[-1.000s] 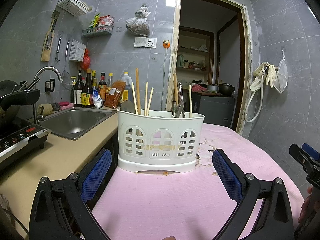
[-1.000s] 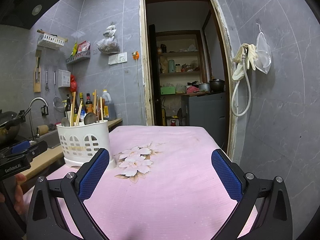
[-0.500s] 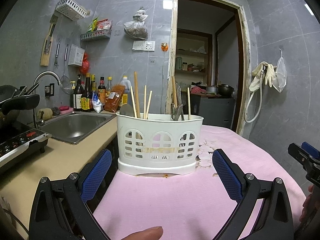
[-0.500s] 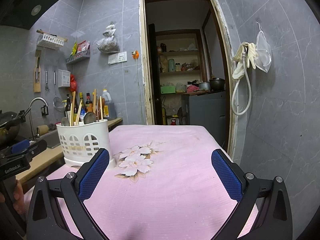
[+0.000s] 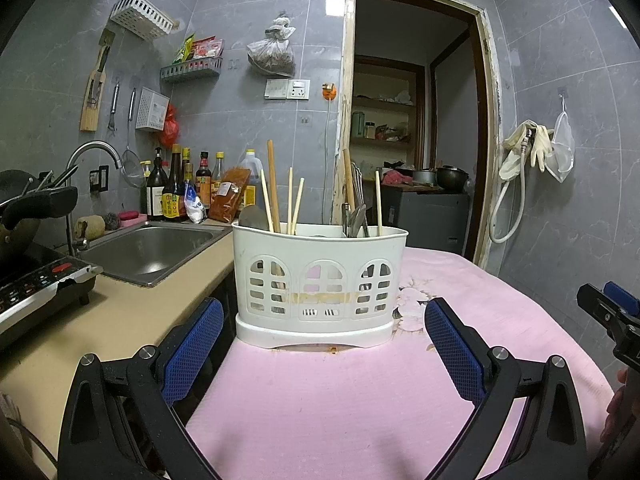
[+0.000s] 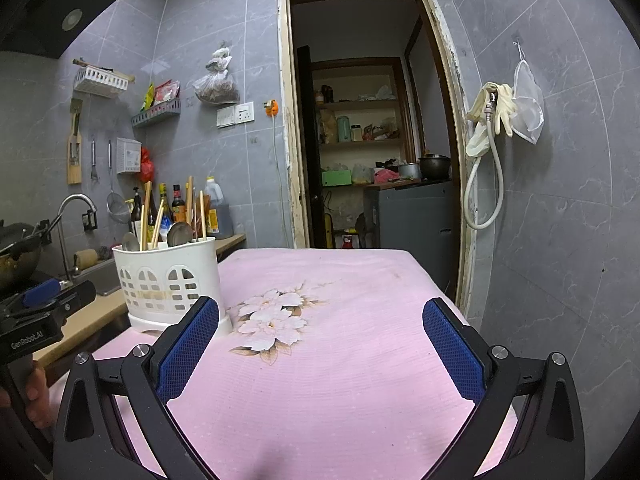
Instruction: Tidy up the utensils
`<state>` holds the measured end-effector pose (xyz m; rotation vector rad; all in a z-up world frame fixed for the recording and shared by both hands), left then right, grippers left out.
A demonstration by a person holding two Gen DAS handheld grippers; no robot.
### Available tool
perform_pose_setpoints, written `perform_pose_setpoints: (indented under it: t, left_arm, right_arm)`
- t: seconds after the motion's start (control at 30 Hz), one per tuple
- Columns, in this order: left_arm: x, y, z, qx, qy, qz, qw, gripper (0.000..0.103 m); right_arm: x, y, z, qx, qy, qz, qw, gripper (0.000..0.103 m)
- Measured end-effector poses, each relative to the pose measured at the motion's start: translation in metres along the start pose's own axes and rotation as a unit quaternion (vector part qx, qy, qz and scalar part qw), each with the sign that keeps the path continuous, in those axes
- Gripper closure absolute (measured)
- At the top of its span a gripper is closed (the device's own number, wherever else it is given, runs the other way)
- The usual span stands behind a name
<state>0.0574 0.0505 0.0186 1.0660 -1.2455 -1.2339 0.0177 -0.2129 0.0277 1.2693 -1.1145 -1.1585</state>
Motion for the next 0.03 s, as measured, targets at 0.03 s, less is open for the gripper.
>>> perform_pose_setpoints:
  t: [0.03]
  left_arm:
    - [0.0004,-0.0001,0.0001,0.0,0.0,0.0,1.0,0.004]
  right_arm:
    - [0.0001,-0.0001,-0.0002,0.0,0.0,0.0,1.0,0.0]
Point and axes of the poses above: each gripper's, at about its wrist camera, not at the fingertips, and z roughly against the way its jaws point, x to its right, y to its top, the point moved 2 cm from there along -z, roughly the way its jaws point, and after that the axes turned 9 degrees about x, right-handed, at the moved point
